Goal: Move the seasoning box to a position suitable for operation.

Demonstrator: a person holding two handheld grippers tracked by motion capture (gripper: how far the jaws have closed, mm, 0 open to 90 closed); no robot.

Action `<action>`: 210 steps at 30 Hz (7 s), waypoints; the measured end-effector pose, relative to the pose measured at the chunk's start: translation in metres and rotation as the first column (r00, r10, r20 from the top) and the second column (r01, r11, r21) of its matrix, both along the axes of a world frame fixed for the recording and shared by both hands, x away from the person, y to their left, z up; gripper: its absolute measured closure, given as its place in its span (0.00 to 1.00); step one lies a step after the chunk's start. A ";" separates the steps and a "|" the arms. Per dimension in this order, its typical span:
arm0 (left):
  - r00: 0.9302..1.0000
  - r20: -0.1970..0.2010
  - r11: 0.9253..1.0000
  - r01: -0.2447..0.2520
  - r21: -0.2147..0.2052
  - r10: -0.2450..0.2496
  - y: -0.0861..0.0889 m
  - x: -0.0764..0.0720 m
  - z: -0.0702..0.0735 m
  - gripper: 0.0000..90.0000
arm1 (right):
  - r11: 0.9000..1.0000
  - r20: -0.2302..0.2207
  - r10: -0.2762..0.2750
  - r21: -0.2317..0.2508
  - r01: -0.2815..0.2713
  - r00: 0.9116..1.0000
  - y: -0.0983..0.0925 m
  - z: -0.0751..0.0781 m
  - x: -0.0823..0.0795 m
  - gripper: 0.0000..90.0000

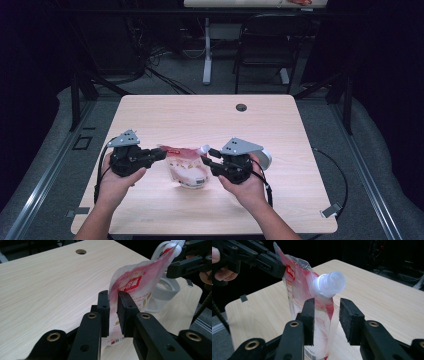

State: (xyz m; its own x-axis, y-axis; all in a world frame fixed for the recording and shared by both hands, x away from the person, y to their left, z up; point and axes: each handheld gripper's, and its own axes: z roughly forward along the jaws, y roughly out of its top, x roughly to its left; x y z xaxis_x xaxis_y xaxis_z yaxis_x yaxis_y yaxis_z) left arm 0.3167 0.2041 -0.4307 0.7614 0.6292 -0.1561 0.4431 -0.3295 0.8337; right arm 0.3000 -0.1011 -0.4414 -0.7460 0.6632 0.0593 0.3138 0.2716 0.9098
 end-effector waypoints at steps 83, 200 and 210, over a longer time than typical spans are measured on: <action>0.997 0.066 0.999 0.031 -0.016 -0.030 0.021 -0.028 0.011 0.67 | 0.973 0.118 0.142 -0.198 -0.116 0.983 -0.011 0.061 -0.023 0.69; 0.999 0.015 0.998 0.042 0.050 -0.043 0.013 -0.021 -0.005 0.66 | 0.857 -0.187 0.368 -0.312 -0.411 0.911 0.053 0.035 0.018 1.00; 0.997 0.019 0.996 0.079 0.049 -0.080 0.006 -0.021 -0.008 0.65 | 0.897 -0.141 0.367 -0.208 -0.390 0.920 0.035 0.040 0.014 1.00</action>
